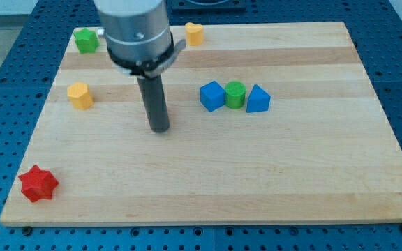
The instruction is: Place the red star to the left of the red circle
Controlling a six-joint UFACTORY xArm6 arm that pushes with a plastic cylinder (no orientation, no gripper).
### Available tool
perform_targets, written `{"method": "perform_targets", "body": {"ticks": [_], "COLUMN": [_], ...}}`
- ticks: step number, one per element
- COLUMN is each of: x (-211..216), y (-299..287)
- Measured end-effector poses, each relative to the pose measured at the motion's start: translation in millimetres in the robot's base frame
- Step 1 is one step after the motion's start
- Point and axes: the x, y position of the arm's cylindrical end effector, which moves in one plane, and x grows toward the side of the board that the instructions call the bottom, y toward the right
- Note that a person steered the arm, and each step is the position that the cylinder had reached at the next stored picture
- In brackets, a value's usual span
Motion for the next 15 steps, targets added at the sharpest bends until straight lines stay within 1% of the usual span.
{"method": "perform_targets", "body": {"ticks": [1, 2, 3, 4, 5, 6, 7, 8, 10, 11, 12, 13, 14, 15], "x": [-8.4, 4.4, 49.7, 111.4, 154.6, 164.7, 163.6, 149.8, 85.7, 84.8, 107.4, 140.6, 154.5, 123.2], "y": [0.0, 0.0, 4.2, -2.3, -39.1, -112.4, -206.1, -217.2, -164.9, -172.7, -214.4, -212.1, -168.4, -153.1]}}
